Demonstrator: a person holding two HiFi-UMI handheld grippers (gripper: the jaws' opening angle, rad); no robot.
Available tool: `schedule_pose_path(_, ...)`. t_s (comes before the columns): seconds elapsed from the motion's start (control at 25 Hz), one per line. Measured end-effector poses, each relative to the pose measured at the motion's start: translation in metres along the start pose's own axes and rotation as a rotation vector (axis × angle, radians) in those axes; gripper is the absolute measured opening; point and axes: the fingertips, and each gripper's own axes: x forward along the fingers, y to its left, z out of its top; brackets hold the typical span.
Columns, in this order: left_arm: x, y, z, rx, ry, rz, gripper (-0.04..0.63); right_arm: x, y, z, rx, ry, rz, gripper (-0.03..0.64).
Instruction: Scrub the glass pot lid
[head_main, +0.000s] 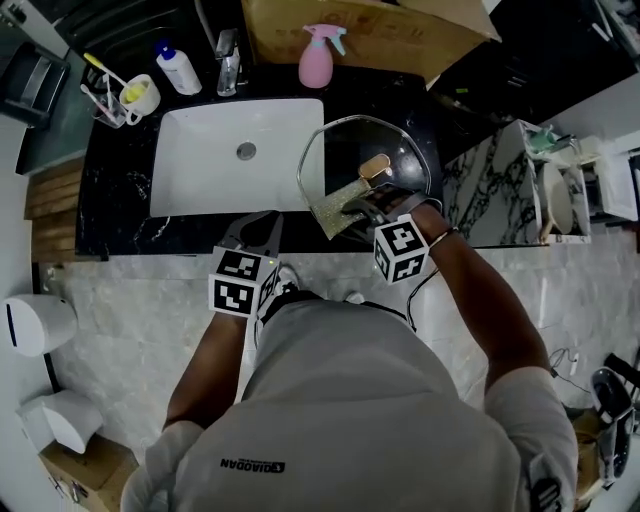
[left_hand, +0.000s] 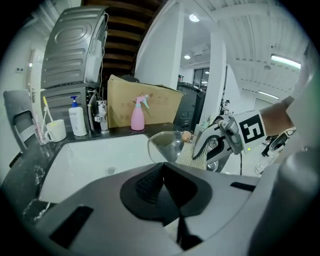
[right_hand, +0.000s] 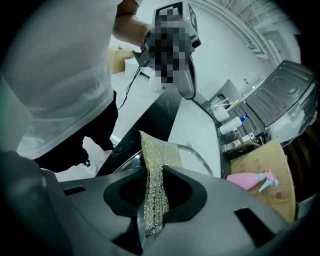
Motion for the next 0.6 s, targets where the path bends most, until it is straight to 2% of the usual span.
schedule_pose_path(0.16, -0.012, -0.018, -0.011, -0.036, 0.001, 0.043, 0.015, -0.007, 0.007, -0.011, 0.027, -0.011, -0.017, 0.097)
schedule_pose_path(0.32, -0.021, -0.037, -0.024, -0.060, 0.005, 0.076, 0.015, -0.012, 0.012, -0.017, 0.103, -0.008, -0.067, 0.098)
schedule_pose_path(0.48, -0.026, -0.055, -0.029, -0.067, 0.003, 0.093, 0.015, -0.016, 0.018, -0.019, 0.189, -0.004, -0.105, 0.098)
schedule_pose_path(0.6, -0.026, -0.068, -0.029, -0.063, 0.004, 0.092, 0.015, -0.019, 0.026, -0.018, 0.207, -0.005, -0.110, 0.098)
